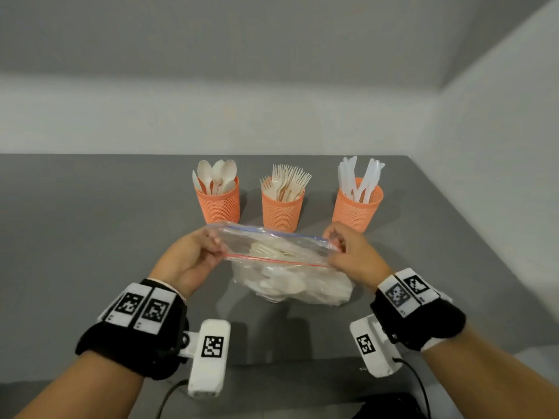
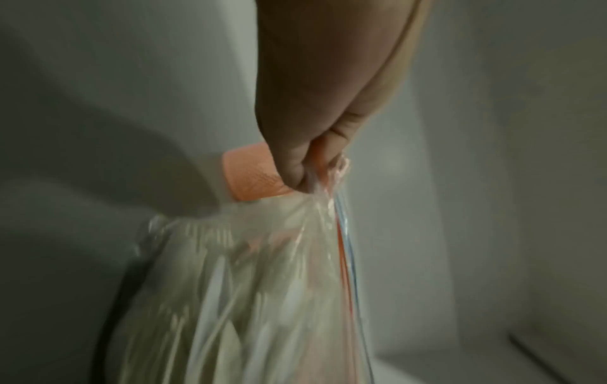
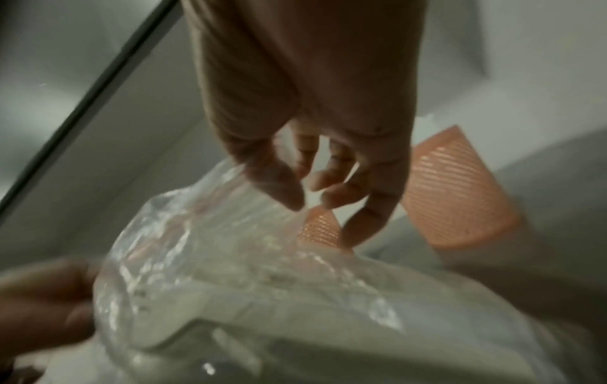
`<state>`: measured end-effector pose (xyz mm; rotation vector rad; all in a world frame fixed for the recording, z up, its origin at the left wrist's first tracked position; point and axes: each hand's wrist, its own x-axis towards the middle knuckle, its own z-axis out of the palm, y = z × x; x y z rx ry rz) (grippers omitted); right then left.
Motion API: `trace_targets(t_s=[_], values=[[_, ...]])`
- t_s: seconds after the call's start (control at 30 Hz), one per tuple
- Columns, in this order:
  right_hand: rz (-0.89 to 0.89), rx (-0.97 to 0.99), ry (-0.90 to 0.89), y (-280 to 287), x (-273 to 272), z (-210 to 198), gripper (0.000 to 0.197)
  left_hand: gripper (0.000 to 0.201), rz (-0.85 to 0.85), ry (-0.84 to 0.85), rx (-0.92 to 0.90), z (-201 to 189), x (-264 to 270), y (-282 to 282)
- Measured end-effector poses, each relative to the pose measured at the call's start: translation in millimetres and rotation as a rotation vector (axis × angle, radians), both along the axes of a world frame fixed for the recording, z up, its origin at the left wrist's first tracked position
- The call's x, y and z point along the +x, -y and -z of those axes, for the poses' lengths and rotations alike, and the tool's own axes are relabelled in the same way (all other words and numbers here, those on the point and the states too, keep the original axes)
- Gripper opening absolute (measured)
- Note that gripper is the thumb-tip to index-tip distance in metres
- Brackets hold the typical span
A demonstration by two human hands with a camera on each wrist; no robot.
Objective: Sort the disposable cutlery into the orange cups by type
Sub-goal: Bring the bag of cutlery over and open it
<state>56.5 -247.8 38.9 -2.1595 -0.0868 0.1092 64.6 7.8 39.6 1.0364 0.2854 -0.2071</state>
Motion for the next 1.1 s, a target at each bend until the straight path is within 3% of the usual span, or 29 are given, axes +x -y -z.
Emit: trace_targets(t_s=[0.07,0.13,0.17,0.3,0.33,0.43,0.5,0.57,0.63,0.73,0.8,0.87,0.9,0.93,1.0,1.03,1.1], values=[[-0.034,0.260,-0.044,4.6,-3.6,-1.0,0.039,0.037,0.000,-0.093,-0.173,2.5,1.6,-7.6],[-0.028,0.617,-0.105,5.8,-2.6,-5.1,0.041,0.035,-0.007,-0.125,-0.173,7.3,2.1,-7.4],[-0.005,0.699,-0.162,5.3,-1.6,-4.7,0.038,0.029,0.002,-0.124,-0.131,8.9,1.9,-6.1],[0.105,0.405,-0.361,6.5,4.4,4.8,0.010,0.018,0.140,-0.013,0.145,16.4,-3.3,-7.0],[0.104,0.453,-0.435,10.7,5.5,7.9,0.010,0.019,0.194,0.011,0.210,16.5,-7.2,-7.6],[0.077,0.917,-0.522,15.9,8.5,9.6,0.027,0.030,0.375,0.016,0.461,23.5,-17.4,-8.2],[0.088,1.071,-0.490,10.1,12.3,11.4,0.040,0.041,0.382,0.057,0.734,30.0,-17.9,-8.0],[0.209,1.163,-0.500,1.7,12.8,20.5,0.037,0.047,0.363,0.114,0.897,28.9,-15.3,-4.7],[0.366,1.042,-0.526,-4.7,12.8,29.0,0.018,0.055,0.365,0.125,0.902,26.2,-10.2,0.9],[0.362,0.437,-0.327,-5.3,11.2,30.2,0.009,0.078,0.340,0.175,0.823,21.1,-7.6,9.8],[0.288,0.125,0.107,-9.0,8.6,16.8,0.025,0.093,0.333,0.231,0.776,17.9,-8.7,15.0],[0.141,0.064,0.533,-20.8,1.9,-7.0,0.028,0.101,0.350,0.272,0.790,15.4,-10.0,18.9],[0.009,0.044,0.607,-28.1,-0.7,-14.9,0.022,0.106,0.359,0.286,0.801,16.1,-9.4,20.3],[-0.147,0.006,0.596,-35.7,-3.1,-19.3,0.016,0.110,0.372,0.291,0.817,17.3,-8.9,21.5],[-0.350,-0.183,0.399,-47.2,-1.9,-15.0,0.018,0.113,0.404,0.280,0.850,16.7,-10.1,24.5],[-0.396,-0.353,0.262,-48.1,2.3,-7.2,0.026,0.113,0.434,0.270,0.871,16.7,-10.6,25.0],[-0.430,-0.651,0.014,-45.6,10.1,7.5,0.062,0.111,0.521,0.223,0.951,16.8,-12.4,24.7]])
